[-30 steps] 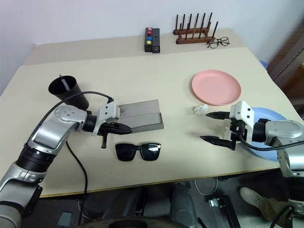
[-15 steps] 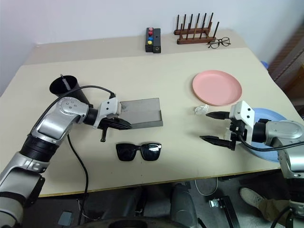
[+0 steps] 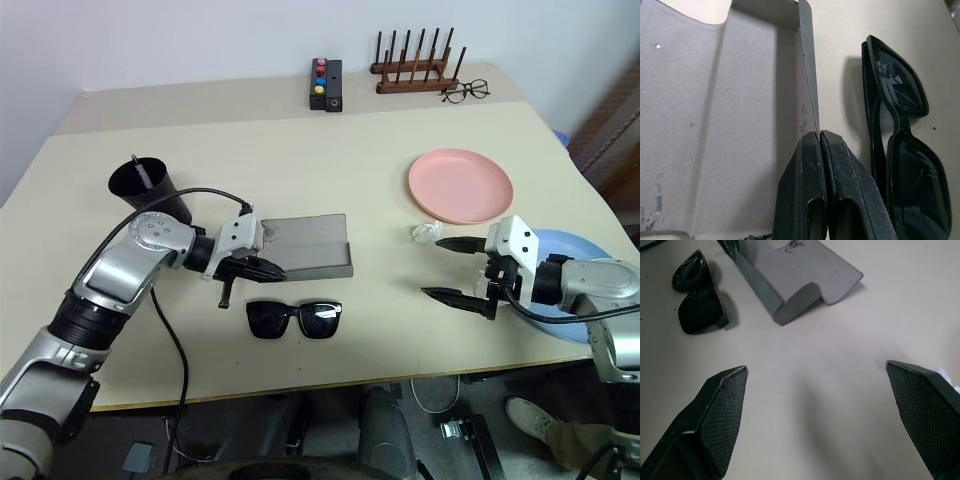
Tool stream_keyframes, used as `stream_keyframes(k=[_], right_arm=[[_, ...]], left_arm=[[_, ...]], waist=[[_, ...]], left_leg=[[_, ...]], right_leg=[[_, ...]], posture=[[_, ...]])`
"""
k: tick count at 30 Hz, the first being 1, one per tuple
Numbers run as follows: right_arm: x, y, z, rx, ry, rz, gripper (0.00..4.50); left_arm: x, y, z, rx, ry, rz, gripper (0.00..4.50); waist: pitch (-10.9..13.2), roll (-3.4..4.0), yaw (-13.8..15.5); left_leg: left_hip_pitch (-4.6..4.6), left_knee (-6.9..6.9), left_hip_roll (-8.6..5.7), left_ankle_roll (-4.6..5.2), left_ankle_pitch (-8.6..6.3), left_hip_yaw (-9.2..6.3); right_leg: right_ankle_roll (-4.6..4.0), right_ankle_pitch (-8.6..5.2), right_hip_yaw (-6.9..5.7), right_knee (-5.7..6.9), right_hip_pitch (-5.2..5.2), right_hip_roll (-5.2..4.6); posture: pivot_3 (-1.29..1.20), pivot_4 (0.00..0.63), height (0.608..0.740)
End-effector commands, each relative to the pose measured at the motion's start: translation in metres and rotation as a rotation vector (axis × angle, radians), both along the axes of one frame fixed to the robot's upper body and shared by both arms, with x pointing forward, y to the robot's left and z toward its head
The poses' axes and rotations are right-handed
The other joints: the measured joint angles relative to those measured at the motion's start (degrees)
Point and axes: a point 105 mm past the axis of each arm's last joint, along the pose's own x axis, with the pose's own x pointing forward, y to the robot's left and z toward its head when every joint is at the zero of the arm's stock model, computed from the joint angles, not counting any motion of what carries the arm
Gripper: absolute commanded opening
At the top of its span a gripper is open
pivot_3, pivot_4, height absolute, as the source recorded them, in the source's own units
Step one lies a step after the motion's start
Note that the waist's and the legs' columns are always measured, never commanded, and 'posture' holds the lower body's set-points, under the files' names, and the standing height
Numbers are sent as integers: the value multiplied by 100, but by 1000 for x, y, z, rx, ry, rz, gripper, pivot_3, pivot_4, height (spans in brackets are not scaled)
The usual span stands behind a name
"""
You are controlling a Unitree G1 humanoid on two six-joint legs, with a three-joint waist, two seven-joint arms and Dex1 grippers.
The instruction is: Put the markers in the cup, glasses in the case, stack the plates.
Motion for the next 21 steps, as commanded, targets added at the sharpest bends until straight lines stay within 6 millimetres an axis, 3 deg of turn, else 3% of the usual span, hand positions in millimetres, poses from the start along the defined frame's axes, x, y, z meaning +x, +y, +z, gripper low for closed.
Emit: stream_keyframes(k=[1,7,15,21], right_arm=[[0,2,15,-10,-61,17,4500],[2,2,14,-10,-66,17,4500],[5,1,13,-8,-76,9,4500],[6,1,10,-5,-79,2,4500]], left_arm=[[-3,-1,9,-12,-21,-11,897],[-1,4,13,-8,-47,5,3871],[-4,14,40,-41,-66,-61,3871],[-20,16,40,-13,-31,-180,3871]], waist=[[0,0,1],[0,0,-2],[0,0,1],[0,0,-5]], left_leg=[[0,0,0,0,0,0],[0,0,0,0,0,0],[0,0,0,0,0,0],[0,0,0,0,0,0]], right_leg=[[0,0,0,0,0,0],[0,0,0,0,0,0],[0,0,0,-1,0,0],[0,0,0,-2,0,0]], posture=[[0,150,740],[0,150,740],[0,150,740],[0,150,740]])
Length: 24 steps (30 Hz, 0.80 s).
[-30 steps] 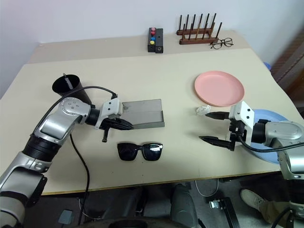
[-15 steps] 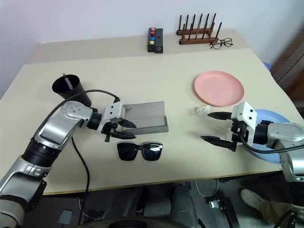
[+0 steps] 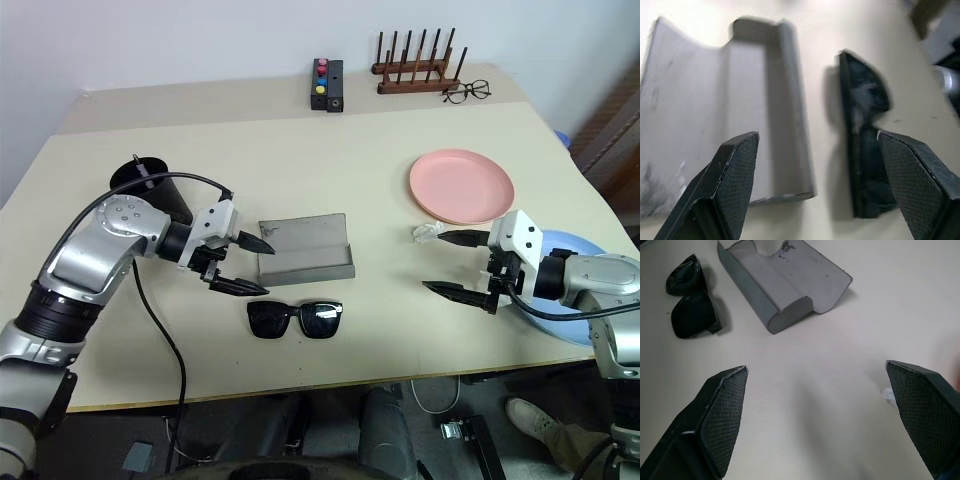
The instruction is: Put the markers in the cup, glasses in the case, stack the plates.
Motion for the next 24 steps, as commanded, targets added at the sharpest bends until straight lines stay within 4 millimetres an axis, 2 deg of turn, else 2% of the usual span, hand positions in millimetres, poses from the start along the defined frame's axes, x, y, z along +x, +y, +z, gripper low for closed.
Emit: stream_keyframes(k=[1,13,24], right_arm=[[2,2,5,0,-41,6,4500],[0,-1,3,2,-45,-15,4500],[-3,-3,2,4,-44,-37,4500]], left_arm=[[-11,-3,6,-1,-19,-86,3871],[-21,-19,-18,40,33,-205,3871],[-14,-32,-29,56,60,-223,3871]], waist=[[0,0,1],[0,0,3],[0,0,4]], left_leg=[[0,0,0,0,0,0],[0,0,0,0,0,0],[0,1,0,1,0,0]], right_leg=[[0,0,0,0,0,0],[0,0,0,0,1,0],[0,0,0,-1,2,1]], posture=[[0,150,740],[0,150,740],[0,150,740]])
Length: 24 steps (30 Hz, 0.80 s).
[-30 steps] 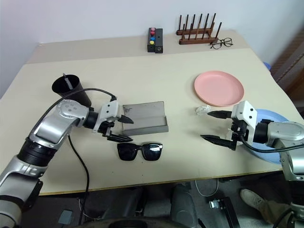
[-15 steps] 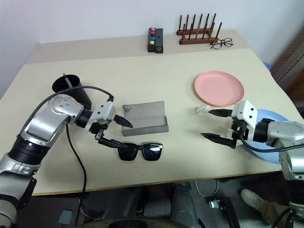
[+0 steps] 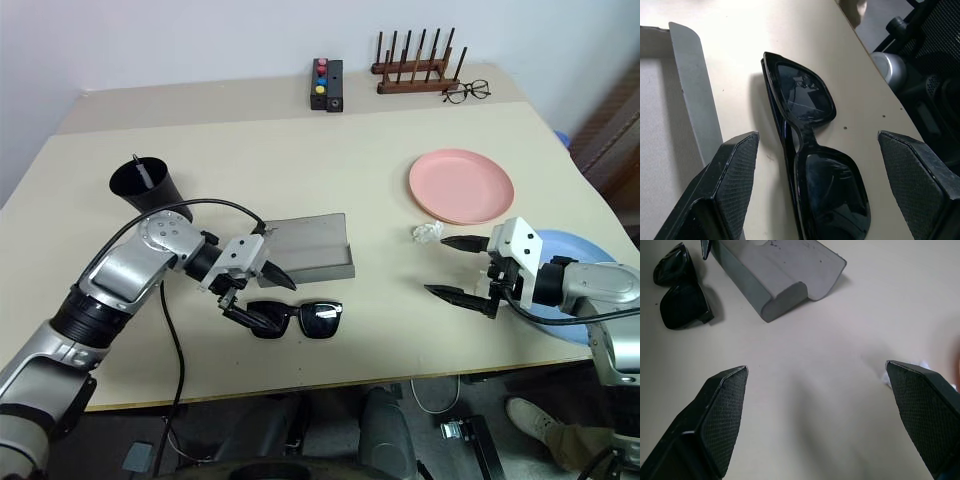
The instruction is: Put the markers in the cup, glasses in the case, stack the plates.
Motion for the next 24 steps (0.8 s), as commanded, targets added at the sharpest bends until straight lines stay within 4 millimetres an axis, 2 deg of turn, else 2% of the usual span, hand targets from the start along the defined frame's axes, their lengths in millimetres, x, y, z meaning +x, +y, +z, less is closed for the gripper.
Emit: stream_keyframes(k=[1,8,15,24], right_arm=[[-1,2,13,12,-62,5,4500],[-4,1,14,12,-64,-5,4500],[-6,0,14,12,-66,-15,4500],[-6,0,14,14,-71,-17,4500]], left_arm=[[4,-3,2,15,-19,-19,3871],[4,-4,-2,36,-9,-48,3871],[6,-4,8,31,-33,-64,3871],[1,-7,0,60,-24,-105,3871]], waist=[[0,0,-3],[0,0,-2],[0,-1,-1],[0,0,0]], left_leg=[[0,0,0,0,0,1],[1,0,0,0,0,0],[0,2,0,0,0,1],[1,2,0,1,0,0]], right_leg=[[0,0,0,0,0,0],[0,0,0,0,1,0],[0,0,0,0,2,0],[0,0,0,0,2,1]], posture=[[0,150,740],[0,150,740],[0,150,740],[0,150,740]])
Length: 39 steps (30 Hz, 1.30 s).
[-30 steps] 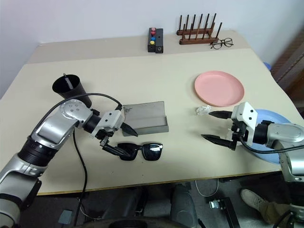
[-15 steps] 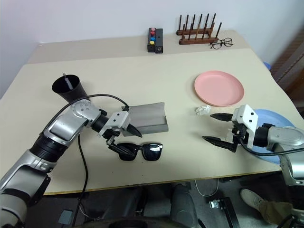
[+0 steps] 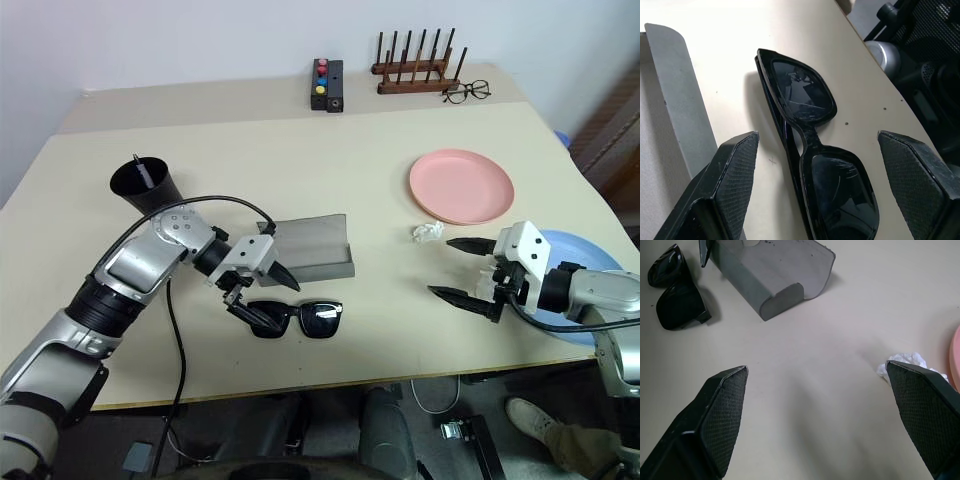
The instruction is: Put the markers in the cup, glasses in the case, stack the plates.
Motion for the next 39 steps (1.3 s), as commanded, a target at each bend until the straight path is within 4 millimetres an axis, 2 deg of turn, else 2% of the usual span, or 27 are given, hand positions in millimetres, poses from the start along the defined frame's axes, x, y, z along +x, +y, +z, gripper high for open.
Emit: stream_keyframes(k=[1,15,18,24,37,39], right_arm=[[-1,3,11,3,-49,16,4500],[-5,2,12,0,-53,5,4500],[-6,2,11,1,-55,0,4500],[-7,1,12,0,-57,-9,4500],[-8,-2,14,-11,-55,-18,4500],[-7,-2,14,-10,-57,-18,4500]], left_arm=[[-3,-1,0,14,-16,-32,3871],[-6,-6,-7,36,-11,-61,3871],[-5,-6,-8,39,-11,-60,3042],[-3,-5,-9,52,-22,-56,97],[-1,-5,-5,36,-28,-49,35],[1,-6,-5,34,-40,-48,573]], waist=[[0,0,-3],[0,0,1],[0,0,-2],[0,0,2],[-1,0,-1],[-1,0,0]], left_leg=[[0,0,0,0,0,0],[0,0,0,0,0,0],[0,0,0,1,0,0],[0,0,0,1,0,0],[3,0,0,1,-1,0],[2,0,0,1,-1,0]], right_leg=[[0,0,0,0,0,0],[0,0,0,0,0,0],[0,0,0,0,1,0],[0,0,0,0,1,0],[0,0,-1,-1,4,0],[0,0,0,-1,4,0]], posture=[[0,150,740],[0,150,740],[0,150,740],[0,150,740],[0,150,740],[0,150,740]])
